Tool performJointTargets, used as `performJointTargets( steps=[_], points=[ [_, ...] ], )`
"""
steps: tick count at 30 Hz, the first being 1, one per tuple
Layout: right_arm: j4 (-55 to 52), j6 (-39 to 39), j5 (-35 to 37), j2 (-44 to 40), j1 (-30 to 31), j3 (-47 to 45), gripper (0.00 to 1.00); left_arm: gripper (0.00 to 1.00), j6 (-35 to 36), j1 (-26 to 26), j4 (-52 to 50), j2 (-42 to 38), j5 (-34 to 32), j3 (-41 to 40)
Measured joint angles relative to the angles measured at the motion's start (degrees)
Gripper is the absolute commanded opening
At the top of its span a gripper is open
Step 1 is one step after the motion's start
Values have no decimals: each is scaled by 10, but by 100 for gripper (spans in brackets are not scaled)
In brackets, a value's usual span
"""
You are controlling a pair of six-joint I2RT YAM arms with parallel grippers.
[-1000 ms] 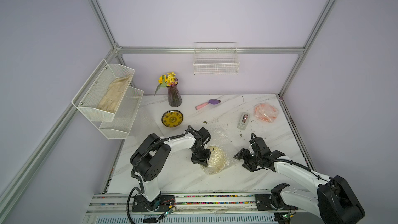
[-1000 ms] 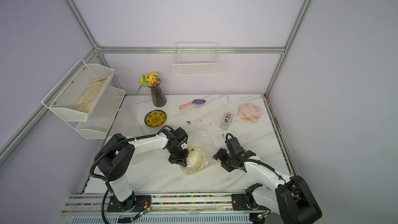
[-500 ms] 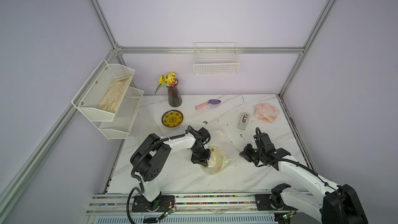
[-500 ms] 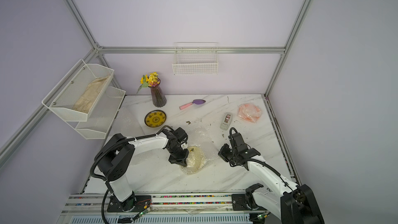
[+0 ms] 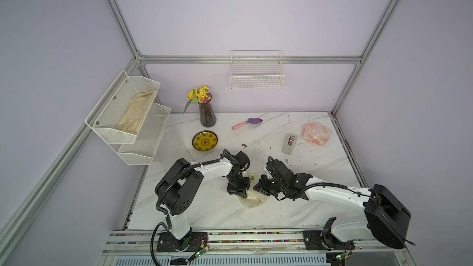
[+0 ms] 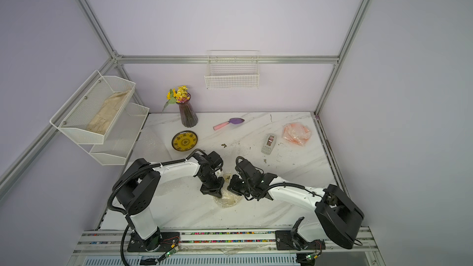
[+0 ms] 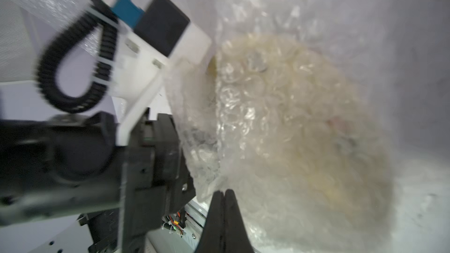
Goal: Wrap dinner plates in bubble wrap
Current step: Wrap the plate in the bubble wrap.
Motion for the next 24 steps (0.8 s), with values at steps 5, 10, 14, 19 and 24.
performJointTargets(
  steps=[5,10,14,19,24],
  points=[
    [41,19,12,80,16,-3,0,3,-4,0,-10,-6,-9,0],
    [83,30,6,98,20,-11,0,4,-10,3,-21,-32,-52,0],
    [102,40,5,99,21,-22,0,10,-23,9,-28,-74,-67,0],
    [115,47,4,99,21,-28,0,11,-52,3,-8,-99,-44,20],
    [121,50,5,96,21,-31,0,14,-76,-9,45,-57,-3,19]
  ],
)
